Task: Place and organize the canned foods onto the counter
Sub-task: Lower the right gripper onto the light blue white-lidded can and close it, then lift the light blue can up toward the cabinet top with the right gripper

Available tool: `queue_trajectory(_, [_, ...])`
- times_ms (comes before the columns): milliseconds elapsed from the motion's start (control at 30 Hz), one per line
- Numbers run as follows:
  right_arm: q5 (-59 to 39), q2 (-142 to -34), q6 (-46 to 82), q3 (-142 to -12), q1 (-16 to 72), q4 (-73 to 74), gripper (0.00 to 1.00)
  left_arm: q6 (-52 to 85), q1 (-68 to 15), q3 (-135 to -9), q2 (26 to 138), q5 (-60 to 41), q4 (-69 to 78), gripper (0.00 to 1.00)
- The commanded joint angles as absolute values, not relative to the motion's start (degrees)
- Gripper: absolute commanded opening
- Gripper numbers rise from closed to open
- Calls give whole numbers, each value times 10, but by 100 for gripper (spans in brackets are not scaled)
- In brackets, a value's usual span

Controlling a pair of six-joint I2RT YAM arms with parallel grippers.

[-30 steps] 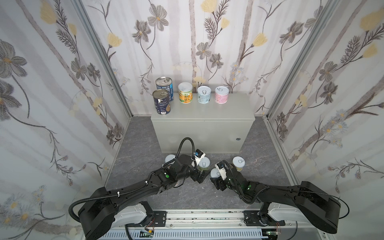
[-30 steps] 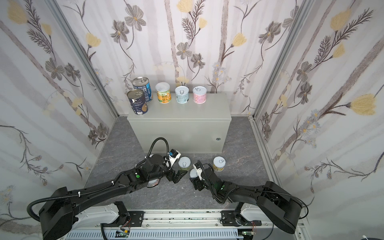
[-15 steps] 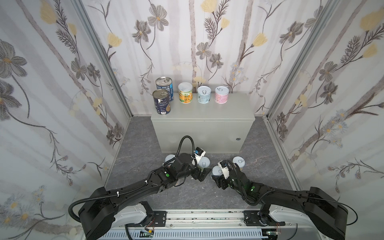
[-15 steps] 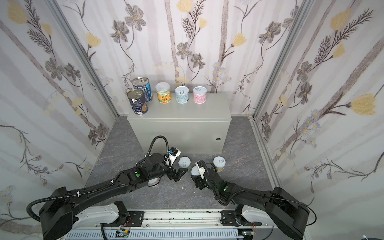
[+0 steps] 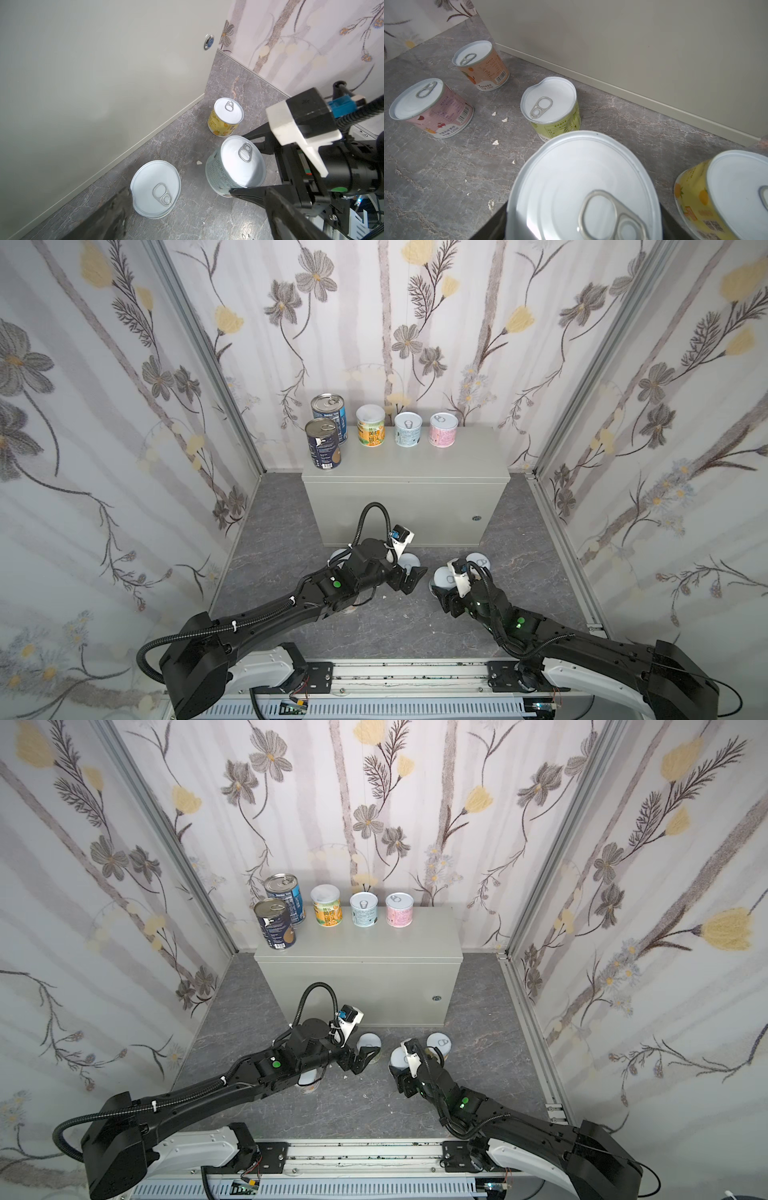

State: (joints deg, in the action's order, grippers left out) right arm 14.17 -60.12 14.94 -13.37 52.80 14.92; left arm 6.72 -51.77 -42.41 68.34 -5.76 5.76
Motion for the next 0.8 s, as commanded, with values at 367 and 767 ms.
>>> queue_trajectory(367, [194, -541, 131, -162, 528, 151, 34, 68, -518, -431, 676, -26, 84, 100])
queue_trajectory(767, [181, -534, 111, -233, 528, 155, 35, 57, -518, -455, 674, 40, 119, 100])
